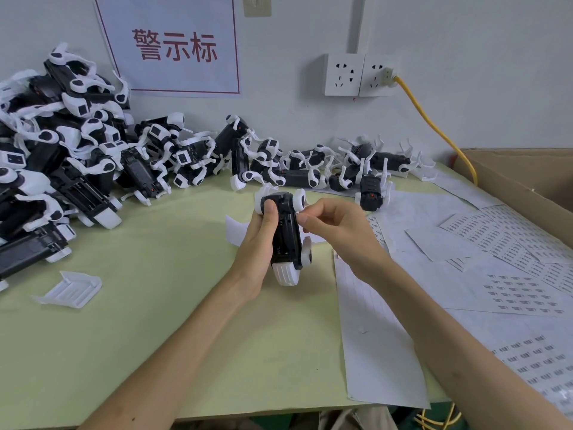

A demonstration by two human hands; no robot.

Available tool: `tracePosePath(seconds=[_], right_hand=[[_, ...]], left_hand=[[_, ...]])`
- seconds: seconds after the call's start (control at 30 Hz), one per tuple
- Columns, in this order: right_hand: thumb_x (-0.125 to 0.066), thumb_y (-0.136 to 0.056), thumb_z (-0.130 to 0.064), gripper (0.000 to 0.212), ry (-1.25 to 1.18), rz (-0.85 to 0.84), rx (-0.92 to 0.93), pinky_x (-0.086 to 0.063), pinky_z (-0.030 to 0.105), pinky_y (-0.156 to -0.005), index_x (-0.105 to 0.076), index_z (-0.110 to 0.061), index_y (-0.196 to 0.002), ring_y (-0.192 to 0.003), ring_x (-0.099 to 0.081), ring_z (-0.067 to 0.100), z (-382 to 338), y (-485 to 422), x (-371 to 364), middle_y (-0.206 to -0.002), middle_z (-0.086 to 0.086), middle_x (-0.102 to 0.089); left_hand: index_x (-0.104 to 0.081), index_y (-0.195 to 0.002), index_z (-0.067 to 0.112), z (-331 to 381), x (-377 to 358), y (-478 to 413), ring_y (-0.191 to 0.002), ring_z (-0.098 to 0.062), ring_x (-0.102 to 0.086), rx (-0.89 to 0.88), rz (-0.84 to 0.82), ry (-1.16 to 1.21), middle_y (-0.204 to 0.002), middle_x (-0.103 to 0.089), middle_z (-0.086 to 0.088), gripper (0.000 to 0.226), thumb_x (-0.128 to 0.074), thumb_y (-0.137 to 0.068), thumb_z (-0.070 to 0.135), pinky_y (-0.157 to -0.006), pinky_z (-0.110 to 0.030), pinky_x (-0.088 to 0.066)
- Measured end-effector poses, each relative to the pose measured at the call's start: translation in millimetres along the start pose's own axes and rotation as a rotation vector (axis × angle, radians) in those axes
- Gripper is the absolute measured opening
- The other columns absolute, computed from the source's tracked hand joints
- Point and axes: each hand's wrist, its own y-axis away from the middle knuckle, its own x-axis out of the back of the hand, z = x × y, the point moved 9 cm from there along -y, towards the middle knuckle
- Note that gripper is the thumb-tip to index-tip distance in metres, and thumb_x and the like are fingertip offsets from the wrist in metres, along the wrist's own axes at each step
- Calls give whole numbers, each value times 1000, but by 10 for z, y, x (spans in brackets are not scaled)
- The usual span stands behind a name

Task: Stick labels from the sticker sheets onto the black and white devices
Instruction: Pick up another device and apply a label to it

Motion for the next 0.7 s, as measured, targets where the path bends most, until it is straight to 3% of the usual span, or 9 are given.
tracePosePath(seconds=[0.1, 0.2, 0.27, 0.33, 0.43, 0.53, 0.6, 0.7], right_hand=[[-77, -90, -17, 15, -1, 1, -12, -53, 53, -93, -74, -10, -77, -82, -68, 22, 26, -4, 16, -82, -2, -76], [-79, -88, -21, 18, -8, 3, -19, -54, 53, -89, -74, -11, -75, -81, -66, 36, 49, -14, 24, -80, 6, -75], [-79, -88, -22, 17, -19, -14, -20, -54, 41, -80, -75, -16, -72, -74, -65, 21, 56, -19, 14, -75, 0, -73], [-78, -90, -21, 17, -27, -22, -16, -52, 27, -74, -76, -15, -74, -72, -64, 11, 60, -18, 4, -73, -3, -72], [-70, -96, -25, 22, -10, -27, 13, -49, 18, -71, -78, -13, -80, -70, -62, 5, 25, -9, -14, -73, -9, -72], [-64, -95, -29, 22, -23, -66, 31, -47, 16, -71, -79, -19, -82, -73, -61, 5, -30, 16, -65, -77, -7, -72], [-65, -90, -30, 20, -37, -76, 32, -47, 21, -72, -78, -17, -82, -75, -60, 9, -62, 26, -79, -80, -2, -72], [-70, -85, -29, 13, -33, -70, 57, -47, 26, -74, -73, -17, -87, -78, -60, 10, -105, 34, -87, -92, 0, -74]], left_hand=[[-56, -136, 23, 11, -7, 16, -114, -14, -68, 9, -3, -9, -121, -72, 1, 70, -37, -92, 74, -101, -37, -53], [-54, -137, 20, 41, -12, 47, -120, -27, -65, 8, -12, -7, -123, -69, -8, 74, -36, -85, 70, -107, -48, -50], [-53, -139, 17, 58, -39, 54, -117, -34, -66, 8, -32, -2, -123, -68, -18, 77, -34, -86, 69, -106, -51, -50], [-59, -135, 15, 52, -60, 51, -103, -31, -70, 23, -56, 30, -112, -70, -18, 76, -32, -88, 69, -95, -45, -57], [-79, -105, 27, -45, -21, 12, -89, -17, -72, 99, -78, 161, -97, -74, -2, 68, -34, -86, 74, -77, -30, -58], [-80, -87, 28, -73, -22, -24, -74, -18, -68, 146, -132, 318, -87, -69, -1, 62, -39, -87, 74, -68, -31, -54], [-78, -85, 22, -59, -16, -36, -72, -18, -62, 161, -125, 446, -85, -62, -4, 60, -45, -85, 72, -74, -36, -48], [-73, -104, 14, -73, -29, -44, -85, -21, -55, 184, -123, 540, -96, -58, -8, 64, -47, -88, 70, -88, -42, -40]])
